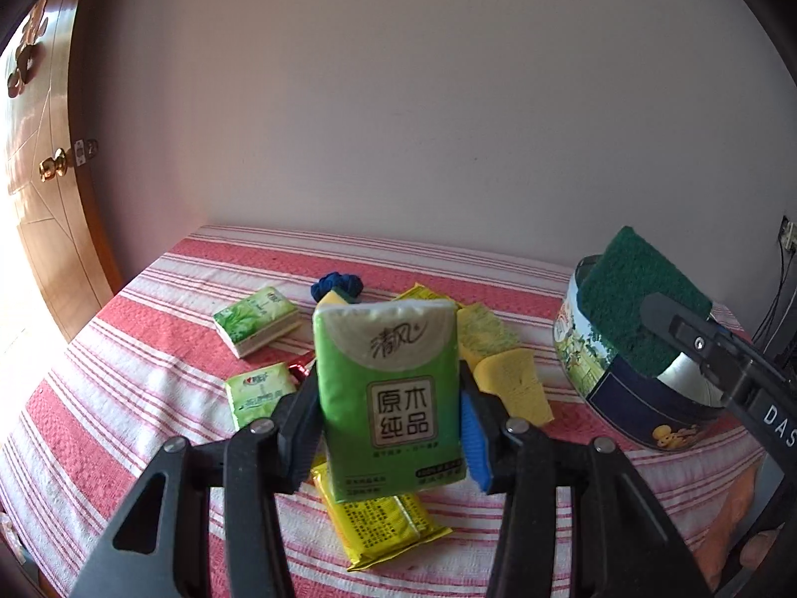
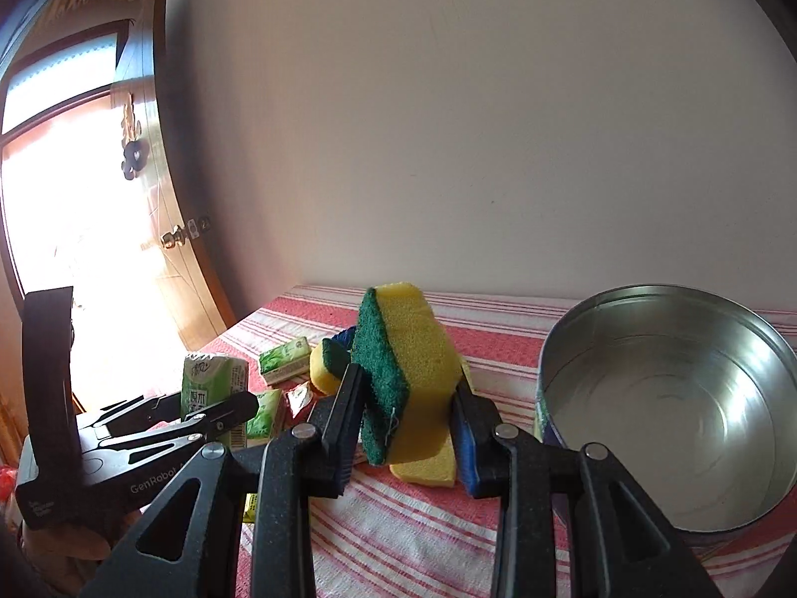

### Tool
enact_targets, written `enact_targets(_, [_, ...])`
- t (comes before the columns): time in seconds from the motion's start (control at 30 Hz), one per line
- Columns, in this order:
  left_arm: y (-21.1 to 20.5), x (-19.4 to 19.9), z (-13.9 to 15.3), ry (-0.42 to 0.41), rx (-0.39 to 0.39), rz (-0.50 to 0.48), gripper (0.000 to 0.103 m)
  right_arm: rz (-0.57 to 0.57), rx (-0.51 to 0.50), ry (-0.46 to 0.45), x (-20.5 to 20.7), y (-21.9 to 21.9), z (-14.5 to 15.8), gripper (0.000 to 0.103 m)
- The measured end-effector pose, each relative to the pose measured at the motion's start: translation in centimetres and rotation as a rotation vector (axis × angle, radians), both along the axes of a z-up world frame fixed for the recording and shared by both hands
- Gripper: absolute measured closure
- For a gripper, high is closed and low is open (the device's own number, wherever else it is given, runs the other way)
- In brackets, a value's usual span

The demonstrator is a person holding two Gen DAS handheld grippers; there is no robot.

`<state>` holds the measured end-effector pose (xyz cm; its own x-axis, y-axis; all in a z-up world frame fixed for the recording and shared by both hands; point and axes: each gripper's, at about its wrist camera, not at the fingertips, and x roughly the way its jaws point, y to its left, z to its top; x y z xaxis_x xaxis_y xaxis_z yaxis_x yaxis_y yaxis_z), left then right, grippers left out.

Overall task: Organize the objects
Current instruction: 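Carry both items over the tin and open both tools to drop them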

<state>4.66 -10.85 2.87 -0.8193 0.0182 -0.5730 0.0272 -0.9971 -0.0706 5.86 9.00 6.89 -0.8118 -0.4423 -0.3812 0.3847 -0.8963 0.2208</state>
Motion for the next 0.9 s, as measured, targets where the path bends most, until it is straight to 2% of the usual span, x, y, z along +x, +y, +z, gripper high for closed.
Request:
enact_targets(0.17, [4.6, -1.8, 0.9, 0.025, -0.024, -0.076, 0.056, -0.118, -0.01, 0.026, -0.5, 4.8, 0.5, 0.068])
enact_targets(0.27, [7.2, -3.0, 1.4, 0.037, -0.032, -0.118, 0.056, -0.222, 0.039, 0.041, -0.8, 7.7, 0.0, 0.068])
enact_targets(0.5, [13.4, -5.5, 1.4, 0.045, -0.057, -0.206, 0.056, -0.396, 0.073, 0.008, -1.6, 14.4, -1.2, 0.068])
enact_targets(0.67, [17.3, -6.6, 0.9, 0.033, -0.066, -0.243, 0.056, -0.456, 0.104, -0.023, -2.5, 15.9, -1.8, 0.068])
enact_targets(0.9, [19.8, -8.9, -0.9, -0.018, -0.074, -0.255, 0.056, -0.468, 0.152, -0.073, -3.6, 15.7, -2.8, 0.068])
